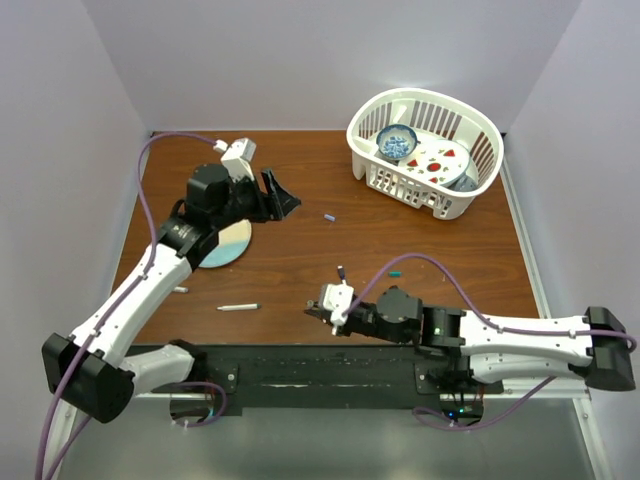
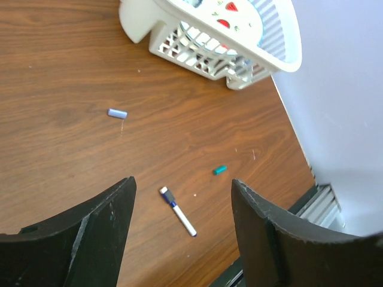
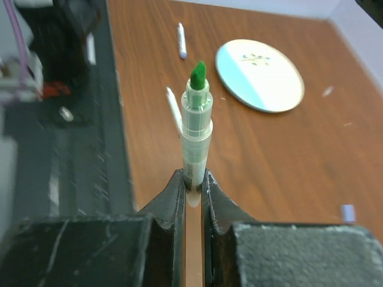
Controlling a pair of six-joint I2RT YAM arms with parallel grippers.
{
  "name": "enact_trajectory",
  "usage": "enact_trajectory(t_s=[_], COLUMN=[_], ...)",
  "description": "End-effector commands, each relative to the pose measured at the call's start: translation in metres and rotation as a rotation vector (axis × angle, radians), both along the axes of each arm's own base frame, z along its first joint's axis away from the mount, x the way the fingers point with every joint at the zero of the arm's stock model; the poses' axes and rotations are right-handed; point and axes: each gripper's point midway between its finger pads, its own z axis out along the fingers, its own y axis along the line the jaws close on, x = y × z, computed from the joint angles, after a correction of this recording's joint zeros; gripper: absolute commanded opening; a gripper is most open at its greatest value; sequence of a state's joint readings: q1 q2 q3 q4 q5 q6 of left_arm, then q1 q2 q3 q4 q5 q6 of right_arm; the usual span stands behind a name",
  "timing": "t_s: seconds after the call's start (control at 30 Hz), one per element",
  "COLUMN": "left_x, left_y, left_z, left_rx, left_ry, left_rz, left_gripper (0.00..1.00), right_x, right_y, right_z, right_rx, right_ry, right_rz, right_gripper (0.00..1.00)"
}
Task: Insert the pens into the pen caps
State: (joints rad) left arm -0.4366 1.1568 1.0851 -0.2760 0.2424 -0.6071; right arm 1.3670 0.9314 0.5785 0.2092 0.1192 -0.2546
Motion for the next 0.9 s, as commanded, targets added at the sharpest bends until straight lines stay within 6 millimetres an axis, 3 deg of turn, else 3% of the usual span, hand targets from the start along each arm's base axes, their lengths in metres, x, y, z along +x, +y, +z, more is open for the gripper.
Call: enact_trajectory(t_s=[0.0,0.13,0.17,0.2,0.27,0.3,0.4,0.43,0.5,0.53,0.6,0.63,0.67,0.7,0.73,0.77,0.87], left_x=[-0.023,-0.027,-0.025,-0.013,0.001,0.013,0.038,0.050,0.067,0.082,0.101,0.117,0.133,0.141,0.155,0.172,0.202], left_y=[-0.011,0.009,0.017,0.034,0.053,0.071,0.100,0.104,0.111,0.116,0.121,0.130,0.133,0.136,0.146,0.149,0.167], left_z=[0.015,0.014,0.015,0.012,0.010,0.005,-0.005,-0.018,-0.020,-0.040,-0.046,-0.073,-0.065,-0.073,-0.101,-0.088,-0.110], left_rx=[-0.012,0.036,0.042,0.075,0.089,0.125,0.186,0.203,0.194,0.192,0.173,0.191,0.179,0.191,0.235,0.225,0.274], left_ry=[-0.170,-0.225,-0.235,-0.224,-0.194,-0.178,-0.124,-0.080,-0.052,0.010,0.057,0.131,0.129,0.163,0.224,0.204,0.244], left_rz=[-0.175,-0.102,-0.053,0.068,0.211,0.335,0.538,0.580,0.637,0.677,0.708,0.746,0.763,0.765,0.783,0.799,0.857], left_gripper=[0.69,0.69,0.69,0.70,0.70,0.69,0.66,0.65,0.60,0.59,0.57,0.57,0.57,0.57,0.57,0.57,0.56], right_x=[0.002,0.019,0.043,0.043,0.062,0.059,0.056,0.056,0.054,0.054,0.051,0.051,0.051,0.049,0.049,0.050,0.050], right_y=[0.019,0.023,0.015,0.014,0.007,0.008,0.008,0.007,0.004,0.002,-0.003,-0.005,-0.008,-0.012,-0.015,-0.018,-0.029], right_z=[0.018,0.018,0.017,0.016,0.008,0.008,0.009,0.010,0.013,0.014,0.020,0.021,0.023,0.028,0.028,0.030,0.030], right_rx=[0.136,0.235,0.273,0.283,0.311,0.307,0.294,0.294,0.285,0.284,0.287,0.290,0.299,0.310,0.307,0.312,0.313], right_ry=[0.325,0.611,0.665,0.733,0.861,0.894,0.939,0.950,0.957,0.957,0.948,0.942,0.936,0.924,0.909,0.894,0.854], right_rz=[-0.105,-0.128,-0.178,-0.151,-0.199,-0.168,-0.163,-0.168,-0.173,-0.178,-0.179,-0.185,-0.189,-0.188,-0.194,-0.206,-0.227], right_gripper=[0.00,0.00,0.00,0.00,0.00,0.00,0.00,0.00,0.00,0.00,0.00,0.00,0.00,0.00,0.00,0.00,0.00])
